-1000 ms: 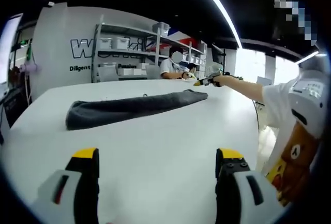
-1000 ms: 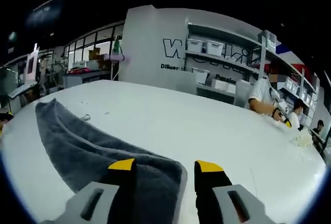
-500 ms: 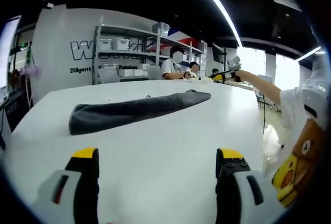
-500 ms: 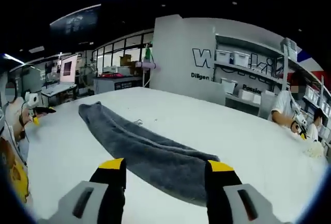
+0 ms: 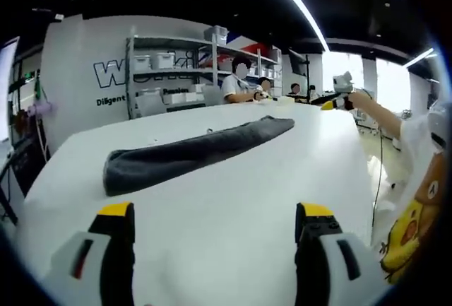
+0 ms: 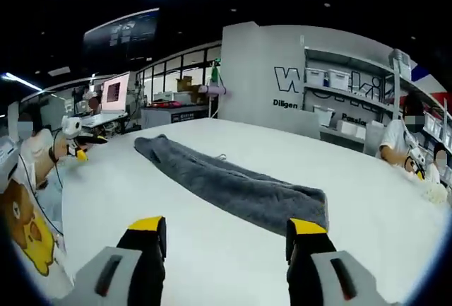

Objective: Fold the towel on the table until its edges align and the towel forms a compact rectangular stack.

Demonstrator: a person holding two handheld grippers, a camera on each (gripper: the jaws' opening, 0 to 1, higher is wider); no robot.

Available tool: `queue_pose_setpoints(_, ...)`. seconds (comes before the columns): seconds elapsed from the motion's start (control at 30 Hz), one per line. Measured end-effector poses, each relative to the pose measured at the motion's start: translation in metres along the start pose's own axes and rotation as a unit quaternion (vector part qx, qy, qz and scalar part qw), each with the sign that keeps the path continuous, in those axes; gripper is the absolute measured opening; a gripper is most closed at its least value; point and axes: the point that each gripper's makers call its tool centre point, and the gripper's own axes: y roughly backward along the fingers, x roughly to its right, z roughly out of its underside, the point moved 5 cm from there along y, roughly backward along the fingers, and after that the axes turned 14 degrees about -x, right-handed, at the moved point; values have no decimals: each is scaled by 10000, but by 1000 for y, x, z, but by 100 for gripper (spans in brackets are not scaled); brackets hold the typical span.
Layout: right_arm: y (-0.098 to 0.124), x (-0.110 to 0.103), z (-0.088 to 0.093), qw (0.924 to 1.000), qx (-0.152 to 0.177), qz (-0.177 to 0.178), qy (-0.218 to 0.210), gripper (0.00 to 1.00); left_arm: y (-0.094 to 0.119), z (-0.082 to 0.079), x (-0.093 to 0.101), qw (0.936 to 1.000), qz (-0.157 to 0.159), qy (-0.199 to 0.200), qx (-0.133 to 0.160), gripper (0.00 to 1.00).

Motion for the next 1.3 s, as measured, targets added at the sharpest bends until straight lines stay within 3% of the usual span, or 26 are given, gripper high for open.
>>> queue_pose_setpoints(0.3, 5, -19, 32, 9986, -524, -2, -52, 82, 2, 6, -2, 9999, -47, -68, -89, 99)
queue_pose_setpoints(0.73, 0, -27, 31, 9972, -736, -107, 63, 89, 11, 9, -3, 10000, -56, -48, -28, 99)
queue_pose_setpoints(1.3, -8, -33, 25, 9967, -722, -366, -32, 99, 11, 5, -1, 9999, 65, -77, -64, 99)
